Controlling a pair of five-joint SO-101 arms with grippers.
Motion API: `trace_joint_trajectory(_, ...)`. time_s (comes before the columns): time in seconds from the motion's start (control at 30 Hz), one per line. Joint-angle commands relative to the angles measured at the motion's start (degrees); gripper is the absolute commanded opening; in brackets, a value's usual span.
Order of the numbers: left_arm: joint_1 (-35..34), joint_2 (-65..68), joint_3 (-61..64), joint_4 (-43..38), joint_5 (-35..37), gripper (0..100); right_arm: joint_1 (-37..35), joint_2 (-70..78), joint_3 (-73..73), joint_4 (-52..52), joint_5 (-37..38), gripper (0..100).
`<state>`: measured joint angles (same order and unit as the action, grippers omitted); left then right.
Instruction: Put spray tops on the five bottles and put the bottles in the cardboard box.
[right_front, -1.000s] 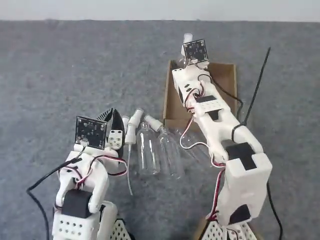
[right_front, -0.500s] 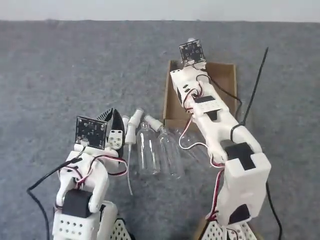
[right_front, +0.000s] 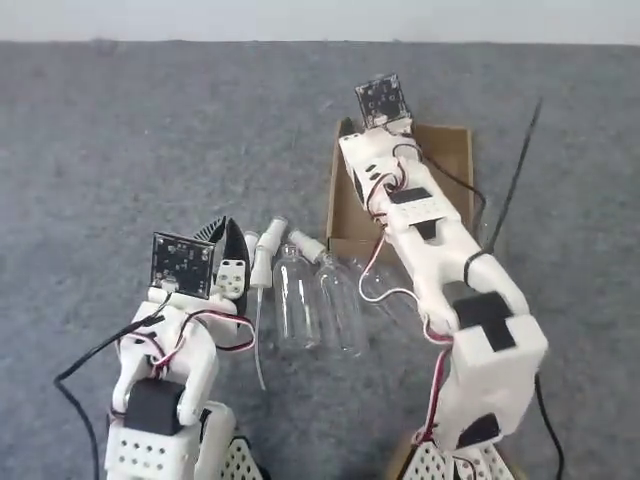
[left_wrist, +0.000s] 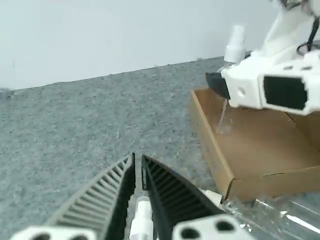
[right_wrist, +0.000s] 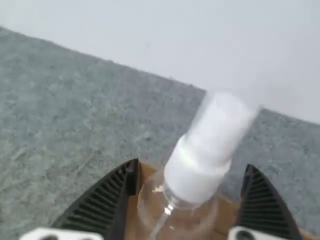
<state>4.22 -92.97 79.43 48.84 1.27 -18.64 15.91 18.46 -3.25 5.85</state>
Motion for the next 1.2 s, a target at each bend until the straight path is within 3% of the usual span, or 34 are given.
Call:
trace_joint_trajectory(0.0,-0.3,-0.6,-0.5,-1.6,-0.1,1,-0.1,-10.2,-1.7,4.4,1.2,26.6)
trace_joint_trajectory(0.23,-0.4,-0.6,-0.6,-1.6,-0.1,1,-0.3,-24.0,-1.3,22.6,1.2,26.6)
trace_joint_trajectory(0.53,-0.7,-0.3,-1.0,-1.4,1.7,1,-5.3,-45.3,-1.1,66.2,1.5,26.7)
trace_joint_trajectory(0.67,-0.8,-0.3,-1.1,-1.3,1.7,1,-5.8,-51.8,-0.1,78.4,1.7,26.7)
trace_joint_trajectory(0.97,-0.8,-0.2,-1.7,-0.4,1.8,1,-14.7,-56.1,22.7,80.5,6.7,26.8)
trace_joint_trajectory(1.17,-0.8,-0.2,-1.7,-0.4,1.8,1,-14.6,-55.0,32.0,72.0,6.0,26.8)
